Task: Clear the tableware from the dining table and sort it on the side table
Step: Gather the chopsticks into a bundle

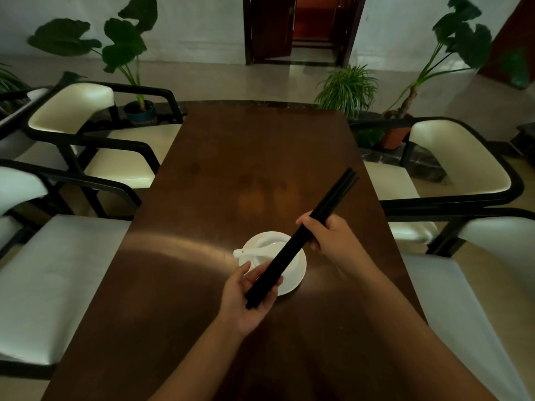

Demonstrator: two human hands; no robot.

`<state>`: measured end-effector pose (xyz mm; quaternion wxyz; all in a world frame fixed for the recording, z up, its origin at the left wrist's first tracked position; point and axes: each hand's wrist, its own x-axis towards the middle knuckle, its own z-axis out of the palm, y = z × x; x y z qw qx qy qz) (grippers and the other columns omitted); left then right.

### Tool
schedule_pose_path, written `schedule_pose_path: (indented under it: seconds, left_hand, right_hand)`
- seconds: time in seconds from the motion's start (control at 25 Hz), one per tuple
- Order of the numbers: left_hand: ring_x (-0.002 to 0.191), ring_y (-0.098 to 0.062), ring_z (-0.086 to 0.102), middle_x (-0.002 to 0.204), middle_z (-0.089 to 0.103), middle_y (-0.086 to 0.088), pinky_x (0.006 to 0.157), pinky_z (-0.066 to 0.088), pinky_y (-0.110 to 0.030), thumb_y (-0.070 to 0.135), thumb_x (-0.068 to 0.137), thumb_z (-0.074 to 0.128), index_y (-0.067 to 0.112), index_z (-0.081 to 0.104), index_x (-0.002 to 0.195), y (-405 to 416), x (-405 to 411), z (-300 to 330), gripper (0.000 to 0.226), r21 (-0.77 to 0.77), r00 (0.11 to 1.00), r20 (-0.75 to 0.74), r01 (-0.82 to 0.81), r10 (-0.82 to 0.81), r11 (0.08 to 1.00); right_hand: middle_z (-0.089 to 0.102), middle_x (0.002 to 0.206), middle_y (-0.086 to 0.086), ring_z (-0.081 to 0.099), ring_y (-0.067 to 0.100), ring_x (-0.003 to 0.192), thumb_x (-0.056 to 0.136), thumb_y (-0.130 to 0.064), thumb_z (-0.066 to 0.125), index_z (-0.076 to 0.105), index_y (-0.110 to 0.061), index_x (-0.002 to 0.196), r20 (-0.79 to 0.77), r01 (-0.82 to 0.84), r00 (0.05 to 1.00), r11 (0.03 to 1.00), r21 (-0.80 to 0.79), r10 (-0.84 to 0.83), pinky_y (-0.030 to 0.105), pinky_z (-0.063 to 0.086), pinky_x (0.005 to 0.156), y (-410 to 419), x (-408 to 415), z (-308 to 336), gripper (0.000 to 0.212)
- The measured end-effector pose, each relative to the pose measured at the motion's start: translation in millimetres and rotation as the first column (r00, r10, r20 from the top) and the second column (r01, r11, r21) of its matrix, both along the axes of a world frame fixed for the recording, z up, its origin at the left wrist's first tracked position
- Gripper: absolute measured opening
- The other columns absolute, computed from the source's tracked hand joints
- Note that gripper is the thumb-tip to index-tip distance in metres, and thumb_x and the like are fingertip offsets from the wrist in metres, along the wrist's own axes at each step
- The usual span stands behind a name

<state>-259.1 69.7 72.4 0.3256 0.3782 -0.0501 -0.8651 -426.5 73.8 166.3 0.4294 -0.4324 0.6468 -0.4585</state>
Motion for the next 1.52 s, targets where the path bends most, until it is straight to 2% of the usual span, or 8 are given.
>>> schedule_pose_path:
  seconds: [0.08, 0.16, 0.28, 0.44, 0.6, 0.84, 1.12, 1.52]
  left_hand:
    - [0.048, -0.020, 0.064, 0.073, 0.071, -0.018, 0.038, 0.049, -0.021, 0.032, 0.093, 0.043, -0.003, 0.071, 0.085, 0, 2, -8, 0.045, -0.019, 0.993, 0.103, 0.068, -0.066, 0.998]
    - [0.031, -0.010, 0.044, 0.056, 0.061, -0.011, 0.030, 0.034, -0.017, 0.030, 0.095, 0.039, -0.002, 0.064, 0.080, 4, 6, -16, 0.043, -0.094, 0.935, 0.292, 0.238, -0.202, 0.967]
    - [0.027, -0.008, 0.025, 0.047, 0.045, -0.004, 0.030, 0.021, -0.019, 0.028, 0.096, 0.040, 0.001, 0.057, 0.075, 11, 14, -33, 0.038, -0.114, 0.832, 0.495, 0.349, -0.251, 0.930]
    - [0.026, -0.009, 0.027, 0.044, 0.050, -0.005, 0.029, 0.020, -0.016, 0.022, 0.094, 0.047, -0.001, 0.060, 0.079, 15, 24, -59, 0.030, 0.029, 0.653, 0.714, 0.332, -0.252, 0.943]
    - [0.028, -0.008, 0.034, 0.062, 0.059, -0.012, 0.028, 0.025, -0.015, 0.015, 0.093, 0.049, 0.007, 0.062, 0.085, 5, 26, -81, 0.018, 0.117, 0.574, 0.787, 0.223, -0.227, 0.968]
    - [0.049, -0.016, 0.046, 0.067, 0.053, -0.010, 0.044, 0.036, -0.023, 0.015, 0.093, 0.048, 0.011, 0.061, 0.076, -29, 20, -106, 0.022, 0.048, 0.433, 0.892, 0.194, -0.129, 0.980]
    - [0.054, -0.015, 0.049, 0.066, 0.055, -0.008, 0.049, 0.041, -0.023, 0.017, 0.094, 0.046, 0.011, 0.064, 0.086, -38, 12, -109, 0.020, 0.028, 0.443, 0.887, 0.229, -0.130, 0.973]
    - [0.063, -0.020, 0.060, 0.081, 0.063, -0.013, 0.053, 0.048, -0.029, 0.027, 0.096, 0.043, 0.010, 0.060, 0.083, -36, 13, -110, 0.027, 0.113, 0.599, 0.792, 0.048, -0.119, 0.992]
  right_hand:
    - [0.053, 0.055, -0.005, 0.047, 0.001, 0.043, 0.092, -0.020, 0.048, 0.064, -0.017, 0.078, 0.093, -0.013, 0.996, 1.000, 0.005, 0.013, 0.012, 0.040, 0.043, -1, 0, -15, 0.022]
    - [0.055, 0.054, -0.002, 0.049, 0.003, 0.043, 0.092, -0.017, 0.048, 0.064, -0.014, 0.077, 0.138, 0.000, 0.990, 1.000, 0.015, -0.002, 0.014, 0.042, 0.043, -1, -2, -31, 0.022]
    - [0.058, 0.061, 0.004, 0.052, 0.007, 0.045, 0.090, -0.015, 0.054, 0.063, -0.012, 0.082, 0.196, 0.146, 0.965, 0.979, 0.139, -0.172, 0.017, 0.044, 0.042, 1, -11, -64, 0.013]
    - [0.054, 0.069, 0.005, 0.051, 0.014, 0.053, 0.092, -0.013, 0.052, 0.057, -0.008, 0.085, 0.267, 0.343, 0.851, 0.864, 0.370, -0.452, 0.019, 0.047, 0.043, 4, -38, -117, 0.010]
    - [0.053, 0.074, 0.009, 0.051, 0.015, 0.057, 0.093, -0.011, 0.048, 0.053, -0.006, 0.082, 0.317, 0.288, 0.807, 0.801, 0.525, -0.498, 0.018, 0.049, 0.042, -11, -49, -164, 0.013]
    - [0.055, 0.073, 0.010, 0.052, 0.017, 0.057, 0.092, -0.010, 0.051, 0.053, -0.008, 0.077, 0.339, 0.277, 0.734, 0.715, 0.641, -0.588, 0.022, 0.050, 0.043, -38, -53, -201, 0.015]
    - [0.055, 0.073, 0.008, 0.052, 0.017, 0.057, 0.091, -0.016, 0.054, 0.053, -0.011, 0.078, 0.342, 0.348, 0.689, 0.706, 0.617, -0.638, 0.027, 0.047, 0.051, -44, -57, -206, 0.014]
    - [0.061, 0.074, 0.007, 0.057, 0.016, 0.057, 0.091, -0.020, 0.055, 0.057, -0.012, 0.085, 0.446, 0.270, 0.678, 0.763, 0.588, -0.584, 0.025, 0.052, 0.048, -24, -44, -212, 0.010]
